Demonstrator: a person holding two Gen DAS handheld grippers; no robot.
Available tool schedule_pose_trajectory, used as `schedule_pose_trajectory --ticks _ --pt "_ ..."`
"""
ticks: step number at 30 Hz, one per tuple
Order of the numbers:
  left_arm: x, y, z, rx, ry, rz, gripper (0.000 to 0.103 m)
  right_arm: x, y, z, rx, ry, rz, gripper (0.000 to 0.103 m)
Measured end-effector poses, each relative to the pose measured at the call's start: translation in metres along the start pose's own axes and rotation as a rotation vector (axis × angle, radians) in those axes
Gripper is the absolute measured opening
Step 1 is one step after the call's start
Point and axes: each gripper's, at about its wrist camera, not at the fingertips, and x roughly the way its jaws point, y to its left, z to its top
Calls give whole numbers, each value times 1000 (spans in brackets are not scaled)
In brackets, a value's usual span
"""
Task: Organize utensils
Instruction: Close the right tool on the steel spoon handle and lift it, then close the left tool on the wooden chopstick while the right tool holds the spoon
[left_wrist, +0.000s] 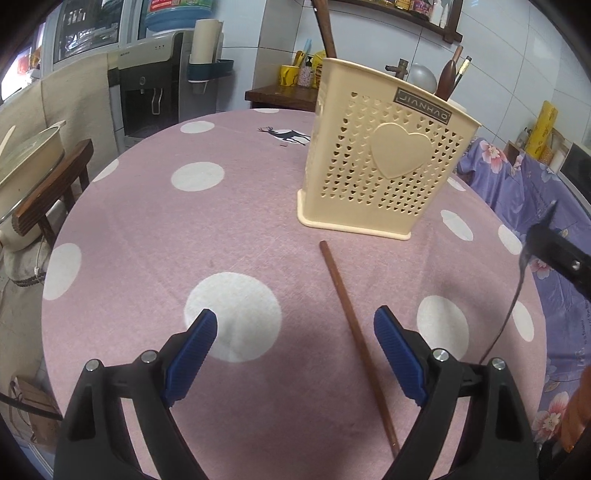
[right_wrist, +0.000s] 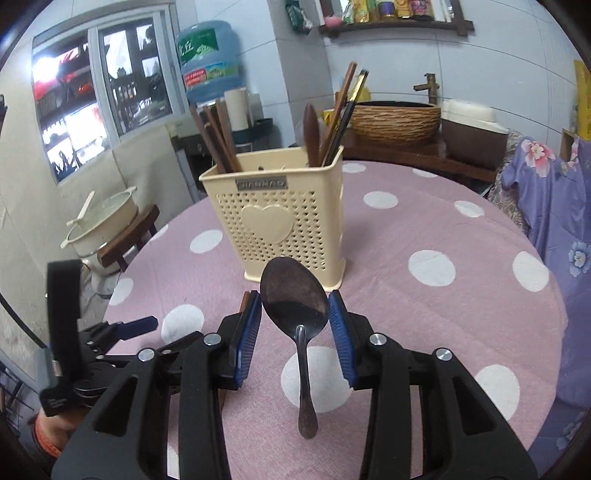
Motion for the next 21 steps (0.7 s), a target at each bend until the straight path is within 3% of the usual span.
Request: schedule_pose_trajectory --ticks 6,15,21 --pt "10 -13 4 0 30 -9 67 -8 -6 -2 25 -16 9 38" --pt "29 -34 2 6 71 19 60 -18 -7 -9 26 -39 10 38" --pt "42 -44 3 41 64 107 46 -21 -7 -11 30 -37 20 38"
